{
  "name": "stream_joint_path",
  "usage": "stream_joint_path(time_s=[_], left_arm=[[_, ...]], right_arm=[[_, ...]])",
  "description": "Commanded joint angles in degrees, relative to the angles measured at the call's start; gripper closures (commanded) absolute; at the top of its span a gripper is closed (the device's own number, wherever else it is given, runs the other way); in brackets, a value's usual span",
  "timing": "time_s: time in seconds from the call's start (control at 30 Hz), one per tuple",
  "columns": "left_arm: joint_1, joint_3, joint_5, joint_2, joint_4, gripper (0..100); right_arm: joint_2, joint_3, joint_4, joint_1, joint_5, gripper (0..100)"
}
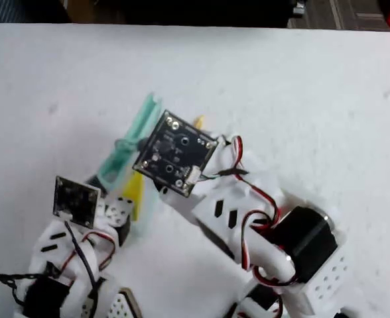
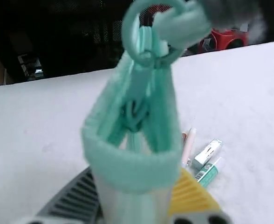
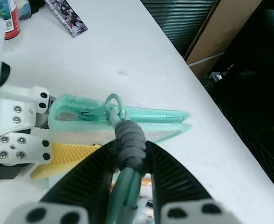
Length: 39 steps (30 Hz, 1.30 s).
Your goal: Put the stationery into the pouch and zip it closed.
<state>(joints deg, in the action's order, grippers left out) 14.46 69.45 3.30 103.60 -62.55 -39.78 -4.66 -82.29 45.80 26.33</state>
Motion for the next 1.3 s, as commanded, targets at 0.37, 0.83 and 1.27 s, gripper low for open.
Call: stream_joint_path(time_s=[0.37,0.83,1.27], left_arm=[[-0.48,-1.23,-5.98,1.01,-5.89,90],[-0.48,3.25,-3.43,1.01,-3.96,80],[-0.48,3.43,-3.43,1.1,-3.96,98]], right_arm=[[0.04,4.22,7.08,-1.1,-0.09,98.1],[0.13,8.53,9.98,-1.1,-0.26,98.1],[0.13,9.05,15.34,-5.23,-0.35,98.1]])
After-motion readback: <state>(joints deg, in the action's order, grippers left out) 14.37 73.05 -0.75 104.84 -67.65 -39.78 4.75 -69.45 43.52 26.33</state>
